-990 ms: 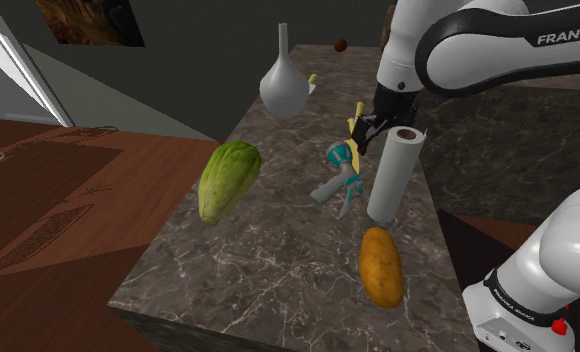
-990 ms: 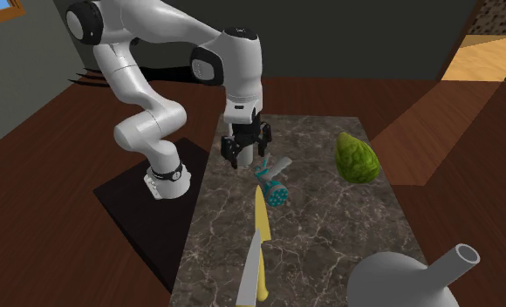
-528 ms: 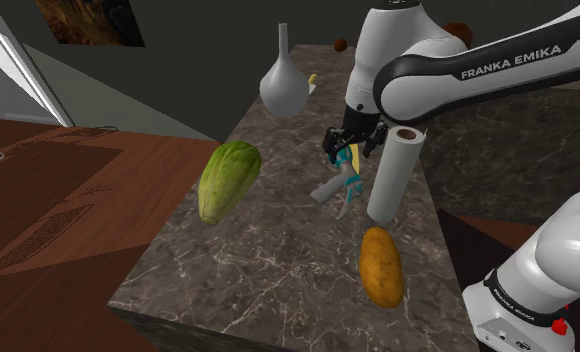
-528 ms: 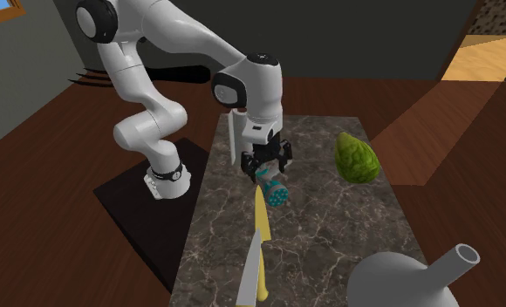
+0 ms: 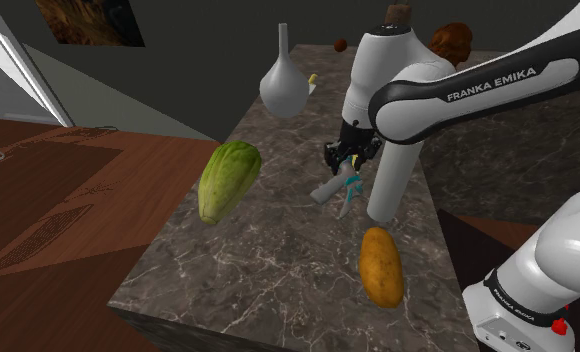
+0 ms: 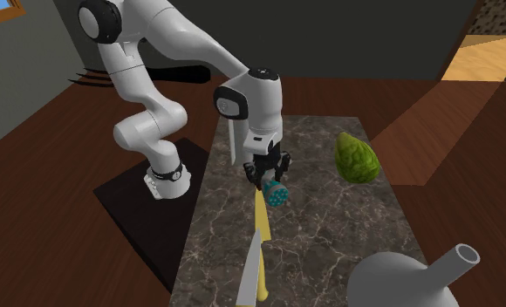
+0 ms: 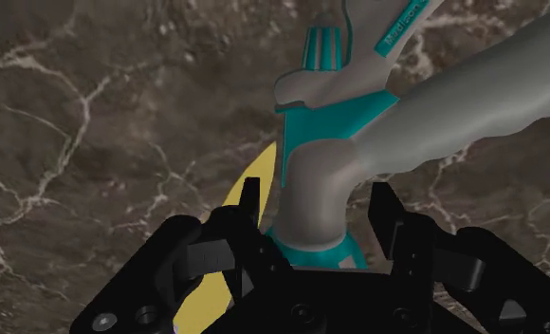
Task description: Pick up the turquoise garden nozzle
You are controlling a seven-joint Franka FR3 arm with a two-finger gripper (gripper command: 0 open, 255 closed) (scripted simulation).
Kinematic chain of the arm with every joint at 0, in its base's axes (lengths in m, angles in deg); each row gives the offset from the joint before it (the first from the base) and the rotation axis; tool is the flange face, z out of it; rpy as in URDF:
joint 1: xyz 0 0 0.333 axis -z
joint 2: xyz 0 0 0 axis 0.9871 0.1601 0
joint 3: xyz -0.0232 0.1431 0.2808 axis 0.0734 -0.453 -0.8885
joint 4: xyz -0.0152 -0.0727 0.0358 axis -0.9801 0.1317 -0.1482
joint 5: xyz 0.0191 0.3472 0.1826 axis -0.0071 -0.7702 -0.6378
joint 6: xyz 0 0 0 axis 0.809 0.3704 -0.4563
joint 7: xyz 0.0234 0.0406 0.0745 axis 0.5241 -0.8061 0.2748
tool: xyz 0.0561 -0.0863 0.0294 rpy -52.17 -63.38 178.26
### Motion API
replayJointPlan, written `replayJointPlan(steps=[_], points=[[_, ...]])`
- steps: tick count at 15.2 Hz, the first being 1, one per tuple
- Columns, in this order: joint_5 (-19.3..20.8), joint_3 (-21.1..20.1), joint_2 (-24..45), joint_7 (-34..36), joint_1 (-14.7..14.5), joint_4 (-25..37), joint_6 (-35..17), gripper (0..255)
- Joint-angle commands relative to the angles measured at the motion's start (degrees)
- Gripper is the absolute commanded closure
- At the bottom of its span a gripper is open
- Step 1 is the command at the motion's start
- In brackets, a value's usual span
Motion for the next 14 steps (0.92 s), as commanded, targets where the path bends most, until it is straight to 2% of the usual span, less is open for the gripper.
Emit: replayJointPlan(steps=[1,9,14], points=[[0.0,-0.1,0.1,0.1,0.0,-0.1,-0.3,255],[0.0,0.0,0.0,0.0,0.0,-0.1,-0.1,255],[-0.3,0.7,-1.8,-0.7,-0.2,2.4,4.1,255]])
